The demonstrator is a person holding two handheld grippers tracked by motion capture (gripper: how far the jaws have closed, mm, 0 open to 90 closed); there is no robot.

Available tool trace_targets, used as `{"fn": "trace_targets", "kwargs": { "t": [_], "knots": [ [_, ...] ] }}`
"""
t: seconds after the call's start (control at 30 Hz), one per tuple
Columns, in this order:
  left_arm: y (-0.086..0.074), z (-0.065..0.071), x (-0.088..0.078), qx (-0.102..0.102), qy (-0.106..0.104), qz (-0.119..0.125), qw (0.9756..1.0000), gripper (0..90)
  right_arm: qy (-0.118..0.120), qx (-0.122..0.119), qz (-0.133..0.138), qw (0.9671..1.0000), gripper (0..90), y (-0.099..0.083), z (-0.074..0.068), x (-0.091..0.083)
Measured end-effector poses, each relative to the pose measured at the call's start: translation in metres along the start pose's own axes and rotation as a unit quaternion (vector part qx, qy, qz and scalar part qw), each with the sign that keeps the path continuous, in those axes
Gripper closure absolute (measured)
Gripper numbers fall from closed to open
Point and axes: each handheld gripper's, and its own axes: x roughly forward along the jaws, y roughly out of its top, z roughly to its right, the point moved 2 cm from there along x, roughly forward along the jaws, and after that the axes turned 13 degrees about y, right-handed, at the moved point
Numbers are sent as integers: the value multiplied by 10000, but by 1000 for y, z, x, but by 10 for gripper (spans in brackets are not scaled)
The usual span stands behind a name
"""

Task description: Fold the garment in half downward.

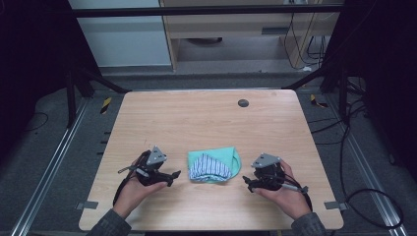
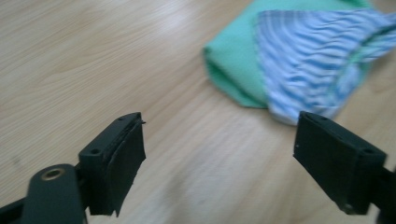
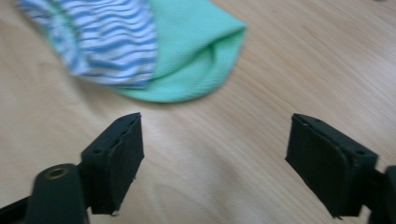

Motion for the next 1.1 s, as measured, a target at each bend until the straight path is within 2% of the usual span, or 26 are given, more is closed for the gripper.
{"fn": "trace_targets", "kwargs": {
  "t": [0.1,0.2,0.23,0.27,0.3,0.33,0.47,0.53,0.6,0.7,0.8,0.87,0.9,1.0,1.1],
  "knots": [
    [-5,-17,10,-229,172,-116,9995,109,-131,430,215,9988,104,-5,19,2],
    [-12,-34,21,-472,328,-250,9980,93,-358,818,339,9954,79,-8,39,8],
    [-14,-39,25,-522,394,-297,9974,88,-435,1027,387,9930,74,-9,47,11],
    [-15,-42,27,-562,440,-327,9969,87,-478,1138,440,9914,73,-10,53,13],
    [-18,-49,32,-691,496,-361,9957,87,-528,1193,481,9903,72,-11,58,14],
    [-20,-52,35,-706,555,-379,9952,86,-603,1407,565,9866,73,-12,68,17],
    [-23,-60,41,-763,674,-424,9939,84,-802,1584,612,9822,73,-14,83,22],
    [-26,-63,46,-773,732,-479,9932,80,-929,1733,610,9786,74,-15,89,26],
    [-28,-65,49,-852,721,-501,9925,78,-993,1797,586,9769,75,-16,92,30],
    [-29,-69,52,-919,824,-465,9913,79,-1100,1830,514,9756,76,-17,93,35],
    [-30,-70,58,-1010,789,-397,9910,66,-1221,1887,424,9735,60,-19,93,43],
    [-28,-70,60,-1066,830,-410,9900,58,-1100,2065,510,9709,41,-20,95,45],
    [-27,-69,61,-1084,852,-423,9895,57,-1091,2227,498,9675,27,-20,97,45],
    [-26,-69,64,-1017,812,-468,9904,28,-1121,2244,477,9669,18,-21,97,45],
    [-26,-69,64,-1048,826,-471,9899,20,-1168,2309,456,9649,1,-21,98,45]
  ]
}}
